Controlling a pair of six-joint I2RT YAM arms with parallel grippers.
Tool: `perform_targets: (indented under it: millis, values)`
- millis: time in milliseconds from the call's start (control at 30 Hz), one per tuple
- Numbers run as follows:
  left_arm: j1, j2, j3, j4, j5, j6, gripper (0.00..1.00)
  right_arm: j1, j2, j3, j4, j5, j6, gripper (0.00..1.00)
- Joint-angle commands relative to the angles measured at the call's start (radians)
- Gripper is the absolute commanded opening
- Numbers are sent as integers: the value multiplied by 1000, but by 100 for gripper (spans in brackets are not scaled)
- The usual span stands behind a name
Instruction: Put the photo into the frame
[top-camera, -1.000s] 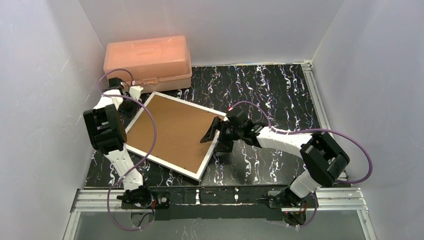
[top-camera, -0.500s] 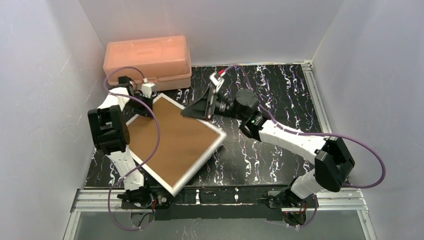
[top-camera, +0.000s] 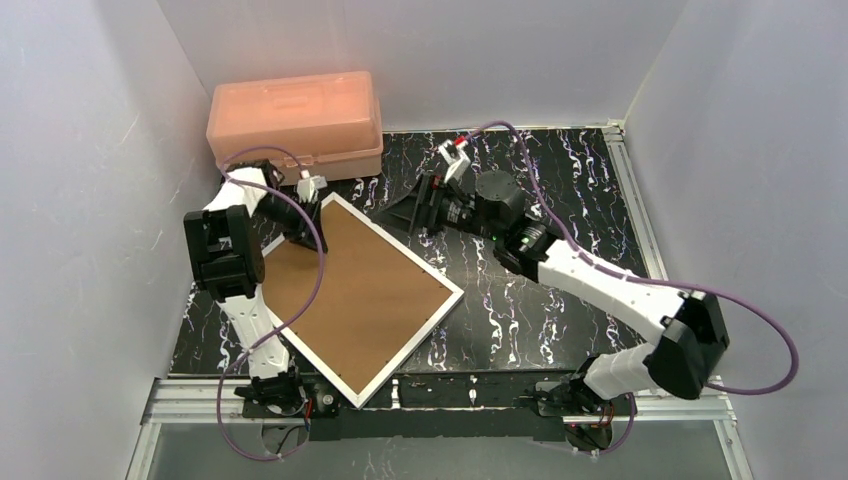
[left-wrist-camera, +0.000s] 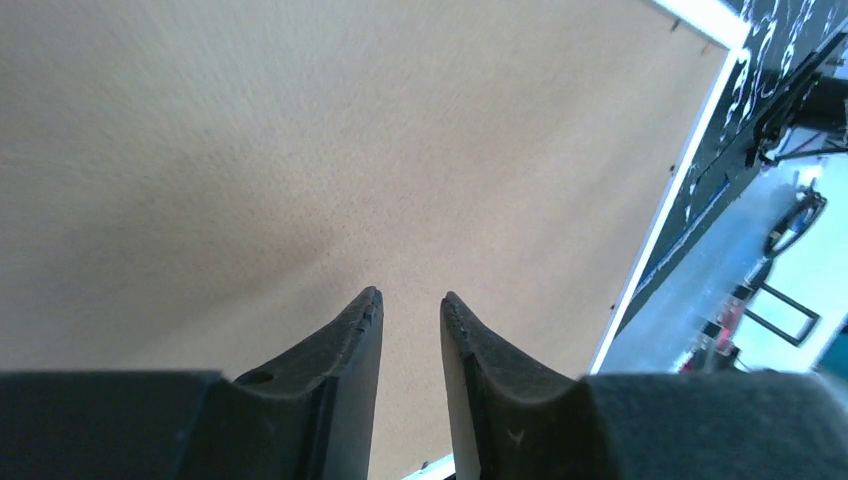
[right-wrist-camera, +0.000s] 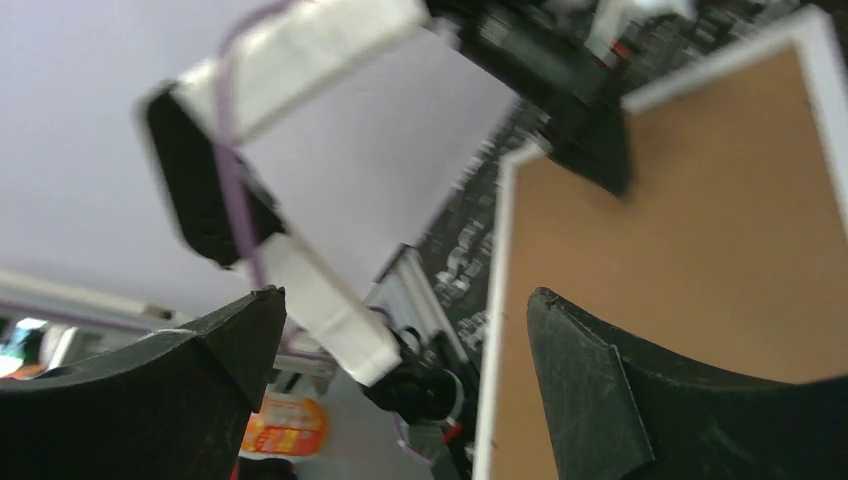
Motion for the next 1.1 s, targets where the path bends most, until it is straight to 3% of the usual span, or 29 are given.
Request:
perform_targets:
  millis: [0,133,200,333,400,567,600,633,733,867,1067]
  values:
    - [17,-113,201,-192,33,14,31,0,-130,-121,-437,230,-124,99]
    - [72,-149,345,-239,-71,20,52,32,-182,-306,-510,311,-59,99]
    - [103,-155,386,-242,-163,39,58,38,-195,-370,-509,311,-20,99]
    - [140,-242,254,-52,-374,26,61,31,-263,-549,-338,341,81,99]
    - [140,-283,120,80,-475,32,55,9,-278,-608,-275,326,118,99]
    - [141,-270,-61,321,-643,29,16,9,-198,-563,-425,340,95,98]
    - [141,-254,-82,360,-675,21,6,10,-197,-571,-418,344,104,97]
    - [142,-240,-100,398,-720,13,2,9,-201,-599,-390,340,118,97]
    - [141,-187,-130,491,-760,-7,0,10,-208,-646,-284,323,158,99]
    - [141,-109,-121,537,-760,-26,0,20,-200,-656,-280,324,185,99]
    - [102,-88,-206,540,-730,-10,0,106,-156,-539,-559,555,277,99]
